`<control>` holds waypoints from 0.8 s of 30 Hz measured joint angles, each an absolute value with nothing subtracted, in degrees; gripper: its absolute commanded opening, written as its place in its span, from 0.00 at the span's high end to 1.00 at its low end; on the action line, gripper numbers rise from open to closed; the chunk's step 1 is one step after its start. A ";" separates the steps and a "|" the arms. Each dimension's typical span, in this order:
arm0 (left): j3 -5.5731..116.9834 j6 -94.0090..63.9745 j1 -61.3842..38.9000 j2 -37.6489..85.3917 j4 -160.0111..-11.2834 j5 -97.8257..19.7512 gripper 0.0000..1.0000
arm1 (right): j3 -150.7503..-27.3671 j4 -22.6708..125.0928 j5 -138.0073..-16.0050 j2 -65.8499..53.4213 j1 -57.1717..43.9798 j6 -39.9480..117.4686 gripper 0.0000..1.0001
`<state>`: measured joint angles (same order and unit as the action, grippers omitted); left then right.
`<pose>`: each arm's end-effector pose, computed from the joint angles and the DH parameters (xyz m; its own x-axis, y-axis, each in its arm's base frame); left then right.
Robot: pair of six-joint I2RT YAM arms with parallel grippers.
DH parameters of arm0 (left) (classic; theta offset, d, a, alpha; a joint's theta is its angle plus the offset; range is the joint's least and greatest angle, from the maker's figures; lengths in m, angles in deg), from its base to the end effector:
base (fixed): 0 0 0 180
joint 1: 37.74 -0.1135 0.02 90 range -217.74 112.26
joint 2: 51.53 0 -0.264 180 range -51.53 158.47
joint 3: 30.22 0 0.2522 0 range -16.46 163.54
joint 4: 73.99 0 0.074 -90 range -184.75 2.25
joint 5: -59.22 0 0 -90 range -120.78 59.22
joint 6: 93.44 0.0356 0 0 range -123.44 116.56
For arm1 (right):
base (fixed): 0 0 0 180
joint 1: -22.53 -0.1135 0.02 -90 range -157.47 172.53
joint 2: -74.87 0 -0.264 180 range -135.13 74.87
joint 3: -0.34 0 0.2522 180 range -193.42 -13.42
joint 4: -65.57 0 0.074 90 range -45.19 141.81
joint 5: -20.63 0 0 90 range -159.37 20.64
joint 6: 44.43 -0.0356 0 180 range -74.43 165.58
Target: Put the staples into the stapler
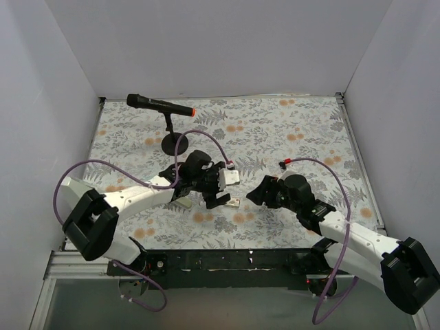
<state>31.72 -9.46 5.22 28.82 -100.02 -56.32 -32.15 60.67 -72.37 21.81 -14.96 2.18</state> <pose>0.2024 -0.2094 0.2198 -0.5977 0.4273 -0.6784 0.7818 0.4981 -0.3751 0.1547 0.1210 0.1888 -0.6912 0.3344 -0.6406 -0.2345 0.7347 0.6366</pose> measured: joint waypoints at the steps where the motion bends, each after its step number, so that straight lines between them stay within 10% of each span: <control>1: 31.72 -8.85 5.70 29.87 -99.89 -56.34 0.25 | -31.84 61.50 -72.74 21.15 -14.96 1.61 0.37; 24: 34.89 -8.39 8.50 45.54 -97.31 -58.96 0.39 | -30.37 76.01 -78.97 4.63 -14.99 -1.25 0.66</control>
